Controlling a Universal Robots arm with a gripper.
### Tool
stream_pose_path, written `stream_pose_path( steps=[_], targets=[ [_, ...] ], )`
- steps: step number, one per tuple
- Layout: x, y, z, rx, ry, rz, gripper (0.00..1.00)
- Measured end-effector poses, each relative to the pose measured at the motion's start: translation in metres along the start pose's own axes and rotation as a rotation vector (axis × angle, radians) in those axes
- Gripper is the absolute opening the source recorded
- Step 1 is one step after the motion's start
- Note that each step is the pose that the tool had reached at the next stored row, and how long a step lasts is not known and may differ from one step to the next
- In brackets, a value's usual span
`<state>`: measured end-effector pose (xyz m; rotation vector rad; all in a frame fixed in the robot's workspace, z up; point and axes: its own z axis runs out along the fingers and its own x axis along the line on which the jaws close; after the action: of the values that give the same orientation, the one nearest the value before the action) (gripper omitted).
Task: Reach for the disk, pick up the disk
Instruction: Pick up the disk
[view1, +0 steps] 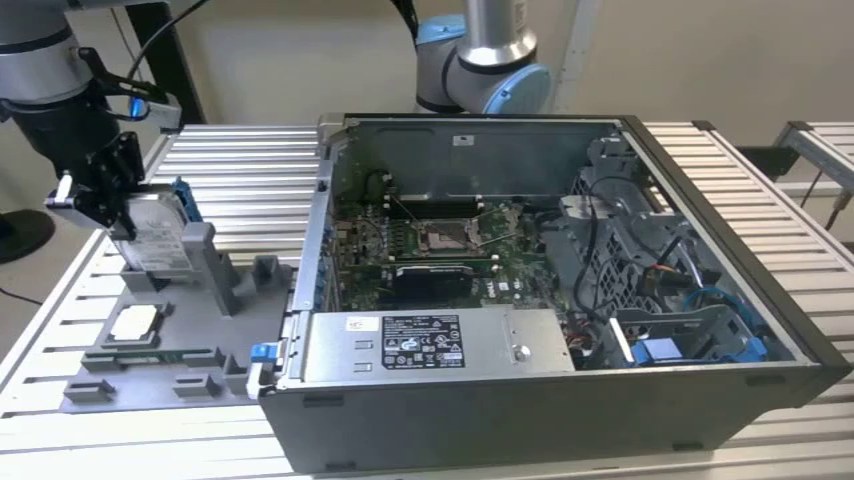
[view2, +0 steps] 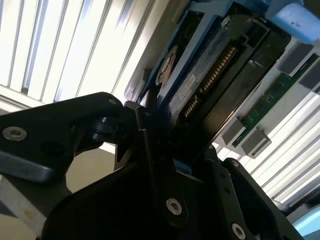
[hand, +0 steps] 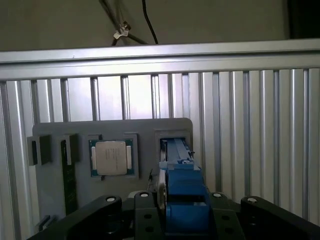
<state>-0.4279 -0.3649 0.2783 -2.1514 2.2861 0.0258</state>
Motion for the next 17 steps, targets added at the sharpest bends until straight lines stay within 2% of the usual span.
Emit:
stream_pose_path(
  steps=[7, 17],
  targets=[
    [-0.0001, 0.0001, -0.013, -0.0001, 0.0, 0.0, 0.0],
    [-0.0003, 0.0002, -0.0226, -0.0001, 0.0, 0.0, 0.0]
  ],
)
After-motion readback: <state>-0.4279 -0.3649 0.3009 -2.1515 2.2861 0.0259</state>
